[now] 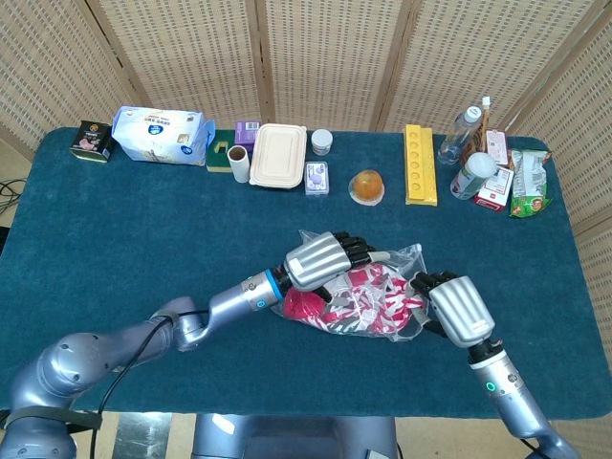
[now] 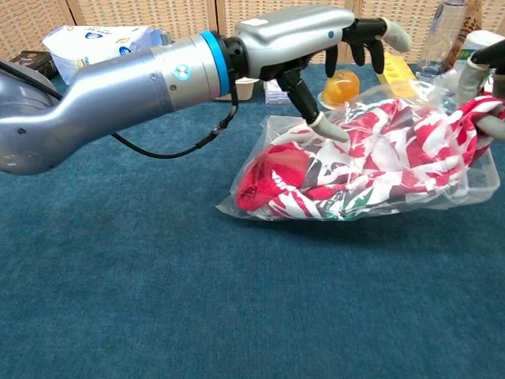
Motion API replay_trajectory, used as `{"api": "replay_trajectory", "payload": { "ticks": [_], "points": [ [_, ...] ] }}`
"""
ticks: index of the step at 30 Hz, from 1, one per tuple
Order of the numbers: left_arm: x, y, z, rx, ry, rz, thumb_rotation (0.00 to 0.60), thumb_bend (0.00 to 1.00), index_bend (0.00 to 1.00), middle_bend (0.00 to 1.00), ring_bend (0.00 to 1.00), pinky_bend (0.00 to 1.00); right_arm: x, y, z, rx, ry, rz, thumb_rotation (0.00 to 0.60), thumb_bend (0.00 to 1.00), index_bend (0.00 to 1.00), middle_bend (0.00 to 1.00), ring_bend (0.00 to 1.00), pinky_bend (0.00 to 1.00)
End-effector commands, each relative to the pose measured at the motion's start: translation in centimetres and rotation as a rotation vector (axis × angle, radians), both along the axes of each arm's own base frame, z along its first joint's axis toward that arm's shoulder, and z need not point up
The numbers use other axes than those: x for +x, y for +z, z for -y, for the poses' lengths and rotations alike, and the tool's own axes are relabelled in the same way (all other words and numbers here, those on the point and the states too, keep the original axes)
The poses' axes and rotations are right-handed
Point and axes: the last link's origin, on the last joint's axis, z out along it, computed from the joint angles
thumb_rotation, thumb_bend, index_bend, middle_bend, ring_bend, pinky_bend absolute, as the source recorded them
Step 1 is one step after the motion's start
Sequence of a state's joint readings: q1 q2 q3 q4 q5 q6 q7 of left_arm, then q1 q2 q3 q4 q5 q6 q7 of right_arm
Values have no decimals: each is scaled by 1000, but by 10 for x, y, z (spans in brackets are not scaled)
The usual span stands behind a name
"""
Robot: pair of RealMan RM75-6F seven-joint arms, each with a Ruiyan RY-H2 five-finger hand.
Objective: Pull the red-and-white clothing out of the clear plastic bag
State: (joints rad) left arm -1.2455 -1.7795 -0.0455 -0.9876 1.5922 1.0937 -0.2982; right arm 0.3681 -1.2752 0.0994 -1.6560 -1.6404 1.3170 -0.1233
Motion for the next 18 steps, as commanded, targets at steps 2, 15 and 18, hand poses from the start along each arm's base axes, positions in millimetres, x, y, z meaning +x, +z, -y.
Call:
{"api": "replay_trajectory", "payload": {
  "ticks": [2, 15, 18],
  "points": [
    [-36, 29, -18, 115, 96, -155, 584, 40, 139, 260, 246, 368, -6, -4, 4, 15, -7, -25, 600, 511, 628, 505, 602, 588],
    [-83, 23, -61, 301, 197, -486, 591, 54, 149, 222, 184, 290, -22, -5, 6, 25, -43, -54, 600, 512, 632, 506, 601, 581],
    [-80, 15, -64, 310, 206, -484, 590, 98, 156, 217, 178, 290, -23, -5, 7, 26, -46, -53, 600, 511, 633, 506, 601, 580]
  ]
}}
